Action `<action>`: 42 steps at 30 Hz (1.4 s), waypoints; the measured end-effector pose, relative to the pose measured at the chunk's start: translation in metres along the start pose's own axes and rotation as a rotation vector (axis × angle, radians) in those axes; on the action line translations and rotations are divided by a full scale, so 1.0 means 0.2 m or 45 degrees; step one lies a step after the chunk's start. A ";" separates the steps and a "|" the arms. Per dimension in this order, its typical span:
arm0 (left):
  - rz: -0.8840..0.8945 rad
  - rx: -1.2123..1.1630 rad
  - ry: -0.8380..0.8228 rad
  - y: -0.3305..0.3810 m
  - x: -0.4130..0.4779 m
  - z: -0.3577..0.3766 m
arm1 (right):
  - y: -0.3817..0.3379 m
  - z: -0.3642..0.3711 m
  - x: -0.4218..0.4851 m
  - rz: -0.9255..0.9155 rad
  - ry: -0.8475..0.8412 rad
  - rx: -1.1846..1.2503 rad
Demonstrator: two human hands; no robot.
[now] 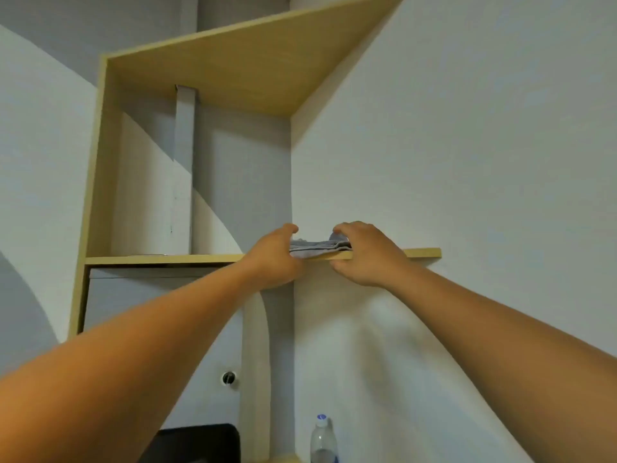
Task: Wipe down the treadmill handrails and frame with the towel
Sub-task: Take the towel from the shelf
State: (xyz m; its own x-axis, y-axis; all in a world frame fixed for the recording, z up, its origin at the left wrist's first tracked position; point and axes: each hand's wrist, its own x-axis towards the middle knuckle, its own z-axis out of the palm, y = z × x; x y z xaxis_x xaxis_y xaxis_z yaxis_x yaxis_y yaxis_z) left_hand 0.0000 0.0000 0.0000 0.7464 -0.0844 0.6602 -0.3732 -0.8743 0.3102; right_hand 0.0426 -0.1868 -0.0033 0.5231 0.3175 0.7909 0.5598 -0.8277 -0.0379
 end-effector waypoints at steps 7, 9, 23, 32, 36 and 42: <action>-0.141 0.193 -0.162 -0.04 0.29 0.25 | 0.08 0.17 0.26 0.011 -0.162 -0.234; -0.163 0.332 -0.082 -0.07 0.37 0.32 | 0.10 0.26 0.30 0.022 -0.206 -0.259; 0.129 0.671 0.145 -0.22 0.48 0.34 | 0.12 0.35 0.31 0.035 0.013 -0.248; 0.243 0.383 0.266 -0.16 0.17 0.08 | -0.12 0.20 0.19 0.045 0.067 0.023; 0.206 0.028 0.415 -0.23 -0.11 -0.16 | -0.36 0.19 0.09 -0.088 0.122 0.224; -0.227 -0.302 0.174 -0.48 -0.62 -0.49 | -0.86 0.28 -0.02 -0.351 0.010 0.633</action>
State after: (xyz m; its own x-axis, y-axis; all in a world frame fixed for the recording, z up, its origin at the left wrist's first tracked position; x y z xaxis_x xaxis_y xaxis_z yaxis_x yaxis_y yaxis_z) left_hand -0.1121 0.1412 -0.0444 0.7367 0.1395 0.6617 -0.3731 -0.7322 0.5698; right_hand -0.0193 -0.0204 -0.0332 0.3112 0.4862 0.8166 0.9111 -0.3971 -0.1108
